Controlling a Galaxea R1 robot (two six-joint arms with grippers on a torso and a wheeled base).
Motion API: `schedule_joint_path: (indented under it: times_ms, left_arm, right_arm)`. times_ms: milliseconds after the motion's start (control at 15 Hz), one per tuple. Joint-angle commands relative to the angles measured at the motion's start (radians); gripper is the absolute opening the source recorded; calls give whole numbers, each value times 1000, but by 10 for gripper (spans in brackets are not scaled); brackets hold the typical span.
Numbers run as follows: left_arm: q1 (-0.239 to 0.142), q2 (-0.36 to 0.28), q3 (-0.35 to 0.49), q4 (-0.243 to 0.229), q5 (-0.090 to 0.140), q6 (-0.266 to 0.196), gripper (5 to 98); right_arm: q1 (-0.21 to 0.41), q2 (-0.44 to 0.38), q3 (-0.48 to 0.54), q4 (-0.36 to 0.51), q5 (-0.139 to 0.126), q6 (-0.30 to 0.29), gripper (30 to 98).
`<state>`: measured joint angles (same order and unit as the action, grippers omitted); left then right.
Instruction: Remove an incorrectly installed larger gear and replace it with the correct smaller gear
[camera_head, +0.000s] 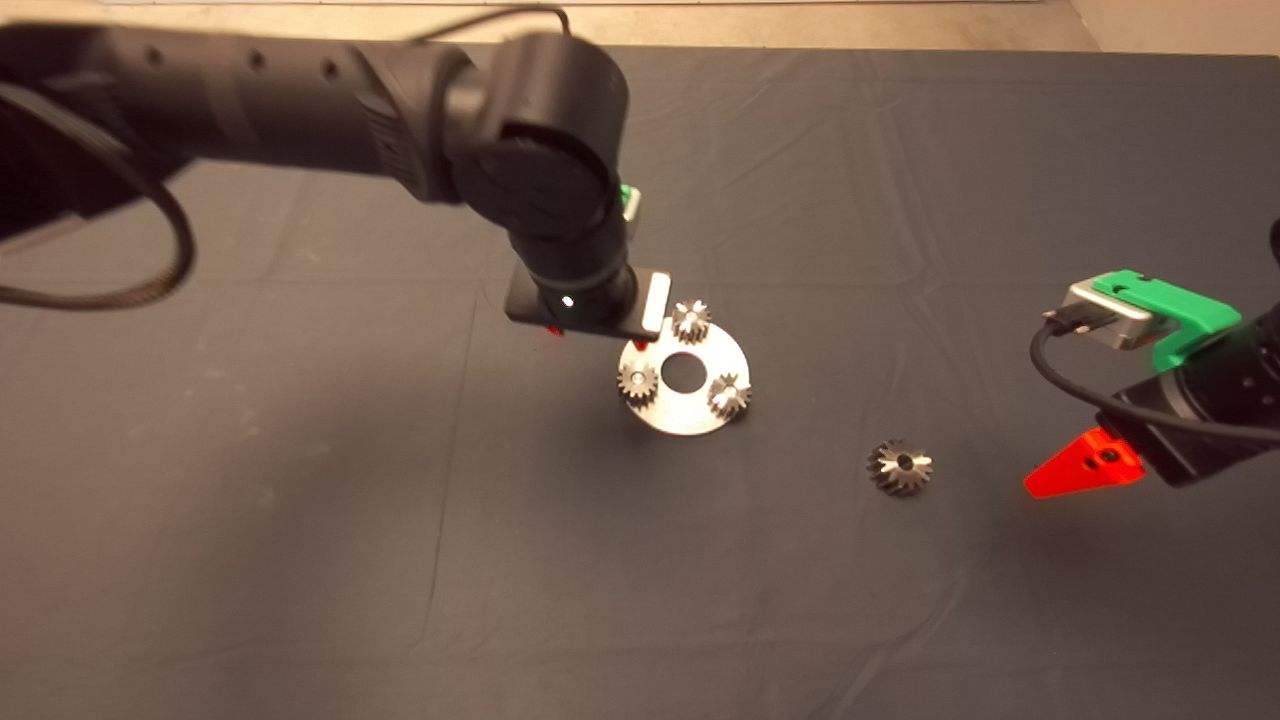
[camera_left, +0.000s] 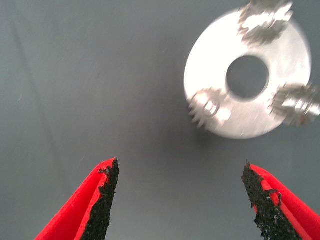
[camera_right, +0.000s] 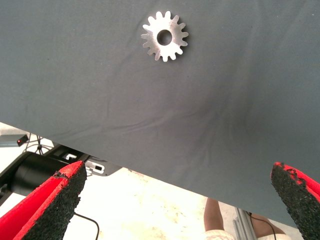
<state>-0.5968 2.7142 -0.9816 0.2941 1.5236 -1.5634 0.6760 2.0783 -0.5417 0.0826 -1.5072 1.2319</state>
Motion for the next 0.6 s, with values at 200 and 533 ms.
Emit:
schedule_joint_path:
  times_ms: [200,533]
  left_arm:
    - [-12,-314,470,-147,134,-225,681]
    - [-14,-446,586,-162,134,-221,769]
  right_arm:
    - [24,4,33,40,2,8,977]
    - [24,3,50,40,7,9,977]
